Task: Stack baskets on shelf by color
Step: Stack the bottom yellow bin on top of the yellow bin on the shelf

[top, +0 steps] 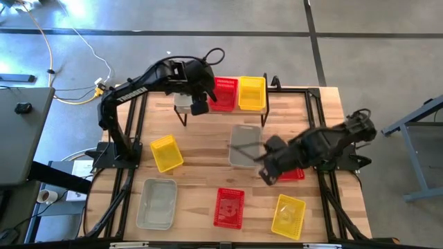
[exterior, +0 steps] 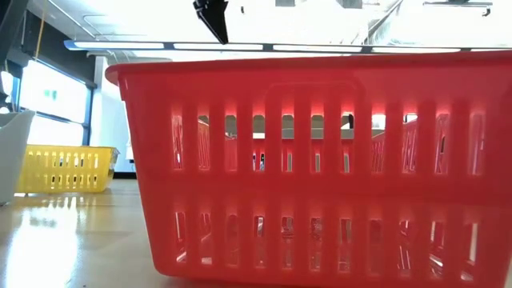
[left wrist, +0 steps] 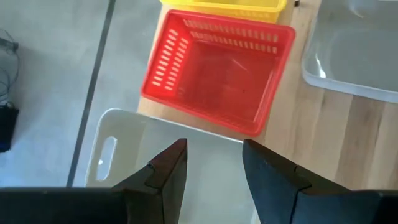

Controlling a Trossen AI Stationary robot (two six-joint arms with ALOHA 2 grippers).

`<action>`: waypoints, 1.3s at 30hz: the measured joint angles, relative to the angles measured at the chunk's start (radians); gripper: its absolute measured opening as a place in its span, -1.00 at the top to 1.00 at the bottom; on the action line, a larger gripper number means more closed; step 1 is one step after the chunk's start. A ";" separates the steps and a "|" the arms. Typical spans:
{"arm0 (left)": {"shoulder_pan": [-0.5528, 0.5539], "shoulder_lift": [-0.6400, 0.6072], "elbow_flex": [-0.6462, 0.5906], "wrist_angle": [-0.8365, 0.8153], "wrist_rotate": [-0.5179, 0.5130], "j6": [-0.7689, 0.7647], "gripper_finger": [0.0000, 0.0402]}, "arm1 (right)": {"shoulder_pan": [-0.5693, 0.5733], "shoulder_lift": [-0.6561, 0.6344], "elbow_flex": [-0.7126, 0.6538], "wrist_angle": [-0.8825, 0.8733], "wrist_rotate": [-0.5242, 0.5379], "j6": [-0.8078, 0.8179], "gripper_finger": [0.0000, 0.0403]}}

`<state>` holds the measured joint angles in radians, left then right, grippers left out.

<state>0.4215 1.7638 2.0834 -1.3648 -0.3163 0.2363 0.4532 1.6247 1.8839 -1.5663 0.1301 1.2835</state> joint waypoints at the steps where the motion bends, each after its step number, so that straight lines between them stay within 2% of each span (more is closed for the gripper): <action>1: 0.002 0.001 0.000 0.000 0.001 0.000 0.28 | 0.020 0.009 0.000 0.003 -0.010 0.009 0.65; 5: 0.004 0.001 0.000 -0.001 0.029 -0.023 0.28 | 0.091 0.048 0.000 0.028 -0.056 0.064 0.59; 9: -0.006 0.000 0.000 -0.013 0.076 -0.068 0.28 | 0.158 0.090 0.000 0.045 -0.074 0.111 0.44; 15: -0.018 -0.009 0.000 -0.021 0.083 -0.080 0.28 | 0.250 0.173 -0.001 0.048 -0.109 0.085 0.28; 22: -0.018 -0.008 0.000 -0.021 0.081 -0.079 0.28 | 0.328 0.266 -0.001 0.103 -0.219 0.018 0.28; 39: -0.015 -0.008 0.000 0.044 0.078 -0.076 0.28 | 0.438 0.458 -0.002 0.259 -0.209 0.002 0.29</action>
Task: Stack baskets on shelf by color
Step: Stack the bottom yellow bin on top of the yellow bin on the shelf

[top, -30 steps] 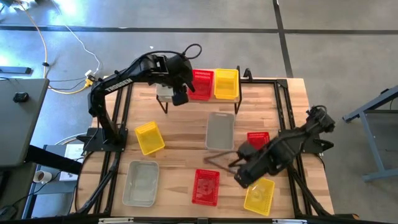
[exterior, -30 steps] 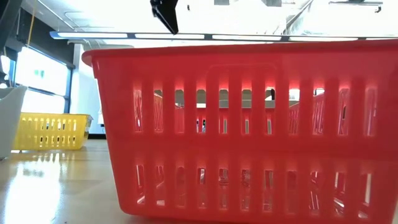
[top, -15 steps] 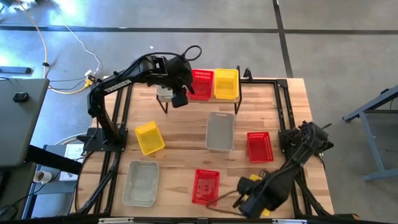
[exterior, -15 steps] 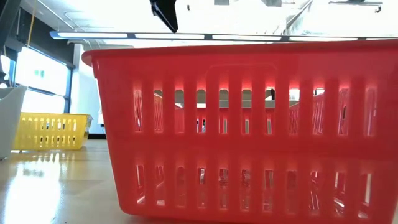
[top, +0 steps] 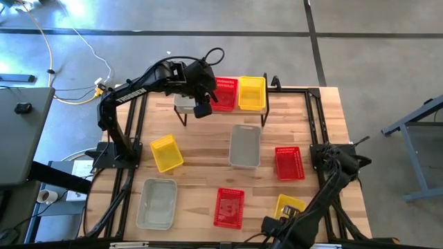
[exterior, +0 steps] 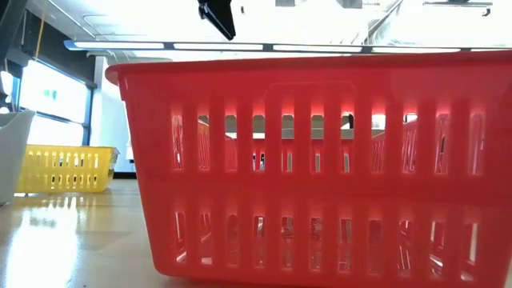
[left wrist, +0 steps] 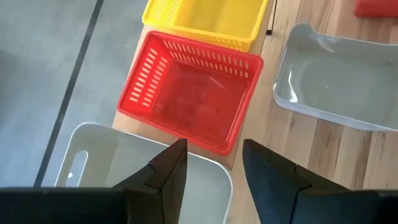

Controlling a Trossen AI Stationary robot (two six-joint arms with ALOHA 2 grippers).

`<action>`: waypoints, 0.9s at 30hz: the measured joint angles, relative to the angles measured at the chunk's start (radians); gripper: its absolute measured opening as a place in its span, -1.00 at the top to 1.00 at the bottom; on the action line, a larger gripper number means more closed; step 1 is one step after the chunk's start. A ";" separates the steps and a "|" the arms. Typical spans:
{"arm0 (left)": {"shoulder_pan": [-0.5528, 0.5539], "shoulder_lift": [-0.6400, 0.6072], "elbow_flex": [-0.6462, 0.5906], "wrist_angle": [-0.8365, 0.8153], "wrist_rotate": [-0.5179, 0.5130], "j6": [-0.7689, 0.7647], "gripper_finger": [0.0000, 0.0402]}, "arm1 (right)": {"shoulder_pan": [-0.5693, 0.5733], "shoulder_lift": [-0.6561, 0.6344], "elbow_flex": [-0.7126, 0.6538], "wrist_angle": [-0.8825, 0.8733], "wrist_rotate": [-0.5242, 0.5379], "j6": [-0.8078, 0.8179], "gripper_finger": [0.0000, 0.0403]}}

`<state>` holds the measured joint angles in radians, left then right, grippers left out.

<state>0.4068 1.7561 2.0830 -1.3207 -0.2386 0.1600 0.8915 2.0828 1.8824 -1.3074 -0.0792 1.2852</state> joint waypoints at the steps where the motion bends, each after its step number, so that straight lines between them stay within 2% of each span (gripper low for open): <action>1: 0.000 0.000 0.000 0.001 0.000 0.000 0.28 | 0.004 0.010 0.000 0.000 0.000 0.012 0.29; 20: 0.000 0.000 0.000 0.003 0.000 0.000 0.28 | 0.066 0.132 0.000 -0.007 -0.007 0.129 0.29; 27: 0.000 0.000 0.000 0.003 0.000 0.000 0.28 | 0.062 0.192 0.000 -0.016 -0.058 0.129 0.29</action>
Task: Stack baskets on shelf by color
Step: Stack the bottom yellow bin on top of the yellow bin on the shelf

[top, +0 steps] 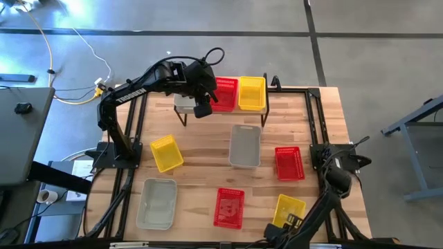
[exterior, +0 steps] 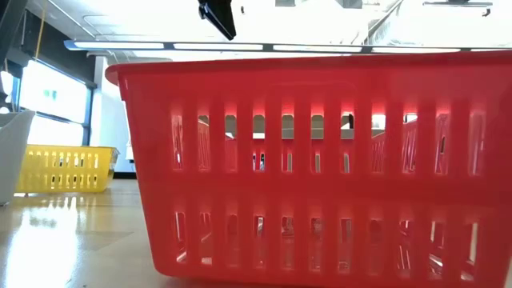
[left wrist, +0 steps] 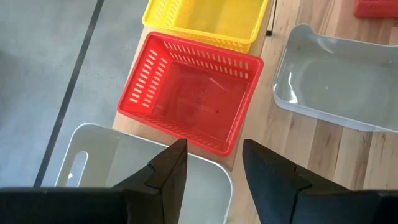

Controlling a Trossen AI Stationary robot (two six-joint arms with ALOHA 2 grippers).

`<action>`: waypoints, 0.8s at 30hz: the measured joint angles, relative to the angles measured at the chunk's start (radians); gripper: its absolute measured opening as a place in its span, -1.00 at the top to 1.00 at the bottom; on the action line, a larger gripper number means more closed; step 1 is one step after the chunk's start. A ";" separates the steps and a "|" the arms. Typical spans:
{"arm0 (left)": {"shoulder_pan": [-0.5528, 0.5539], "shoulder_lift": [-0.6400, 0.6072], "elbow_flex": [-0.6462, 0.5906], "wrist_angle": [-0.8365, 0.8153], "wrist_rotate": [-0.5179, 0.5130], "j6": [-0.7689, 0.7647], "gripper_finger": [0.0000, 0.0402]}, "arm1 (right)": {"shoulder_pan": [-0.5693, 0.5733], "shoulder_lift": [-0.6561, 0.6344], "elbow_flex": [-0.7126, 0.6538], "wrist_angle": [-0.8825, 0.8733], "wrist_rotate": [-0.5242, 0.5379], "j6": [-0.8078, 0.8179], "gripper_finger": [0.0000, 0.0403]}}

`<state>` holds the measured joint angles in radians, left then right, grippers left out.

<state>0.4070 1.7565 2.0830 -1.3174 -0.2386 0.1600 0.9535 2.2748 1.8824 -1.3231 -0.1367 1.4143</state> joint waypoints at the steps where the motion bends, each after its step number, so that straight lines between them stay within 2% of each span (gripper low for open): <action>1: 0.000 0.000 0.000 0.000 0.000 0.000 0.28 | -0.003 0.006 0.000 0.000 -0.006 0.000 0.29; 5: 0.000 0.000 0.000 0.000 -0.001 0.007 0.28 | -0.009 0.012 0.000 0.000 -0.038 0.000 0.46; 11: 0.000 0.000 0.000 0.000 -0.004 0.033 0.28 | -0.024 -0.025 0.000 -0.029 -0.037 0.004 0.95; 24: 0.000 0.000 0.000 -0.001 -0.008 0.034 0.28 | -0.103 -0.180 0.000 -0.098 0.040 0.039 0.99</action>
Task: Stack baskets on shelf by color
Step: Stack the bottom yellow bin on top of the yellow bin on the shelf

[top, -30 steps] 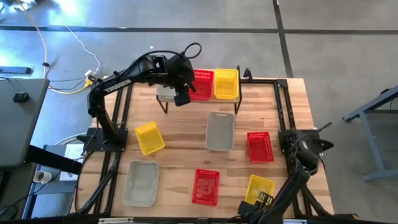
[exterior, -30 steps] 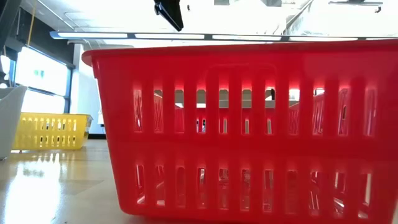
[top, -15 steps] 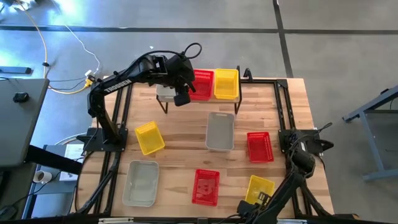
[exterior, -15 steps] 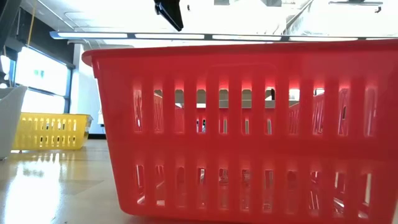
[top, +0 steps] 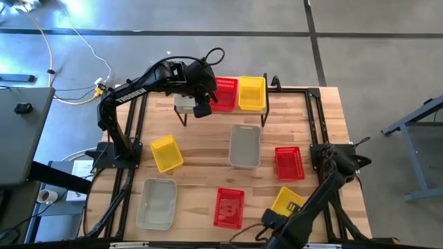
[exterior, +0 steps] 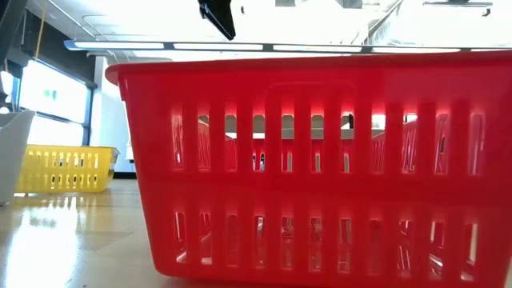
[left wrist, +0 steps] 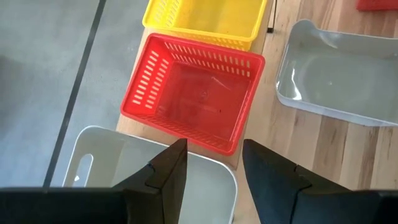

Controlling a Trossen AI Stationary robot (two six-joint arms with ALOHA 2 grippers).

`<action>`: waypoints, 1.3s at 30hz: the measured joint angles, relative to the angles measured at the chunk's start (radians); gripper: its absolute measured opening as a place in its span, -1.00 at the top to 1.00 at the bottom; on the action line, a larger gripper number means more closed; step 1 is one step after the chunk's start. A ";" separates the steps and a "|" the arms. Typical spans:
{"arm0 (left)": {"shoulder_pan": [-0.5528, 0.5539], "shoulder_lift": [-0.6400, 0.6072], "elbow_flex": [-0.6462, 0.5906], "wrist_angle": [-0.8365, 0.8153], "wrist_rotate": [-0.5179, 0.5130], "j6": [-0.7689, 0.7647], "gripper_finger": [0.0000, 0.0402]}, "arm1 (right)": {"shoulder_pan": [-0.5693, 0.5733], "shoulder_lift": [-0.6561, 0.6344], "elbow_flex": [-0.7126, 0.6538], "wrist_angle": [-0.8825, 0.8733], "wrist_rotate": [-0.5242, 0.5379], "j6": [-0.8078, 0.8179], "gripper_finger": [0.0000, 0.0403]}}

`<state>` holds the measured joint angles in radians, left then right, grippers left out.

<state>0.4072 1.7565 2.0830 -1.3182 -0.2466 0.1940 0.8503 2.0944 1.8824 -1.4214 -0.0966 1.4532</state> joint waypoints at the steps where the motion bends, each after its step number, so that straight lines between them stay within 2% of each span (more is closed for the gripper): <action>1: 0.000 0.000 0.000 0.000 0.000 0.000 0.28 | -0.009 -0.016 0.000 -0.013 0.015 0.006 0.99; 11: -0.004 0.000 0.000 0.001 0.000 0.034 0.28 | -0.120 -0.184 0.000 -0.129 0.174 -0.001 1.00; 18: -0.004 0.000 0.000 0.000 0.000 0.060 0.28 | -0.241 -0.283 0.000 -0.150 0.312 -0.147 1.00; 26: -0.002 0.000 0.000 -0.024 0.000 0.064 0.28 | -0.421 -0.320 0.000 -0.150 0.408 -0.427 1.00; 39: -0.002 0.000 0.000 -0.142 -0.013 -0.008 0.28 | -0.704 -0.337 0.000 -0.148 0.500 -1.028 1.00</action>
<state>0.4053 1.7569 2.0827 -1.4602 -0.2596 0.1857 0.1464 1.7576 1.8825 -1.5694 0.4034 0.4250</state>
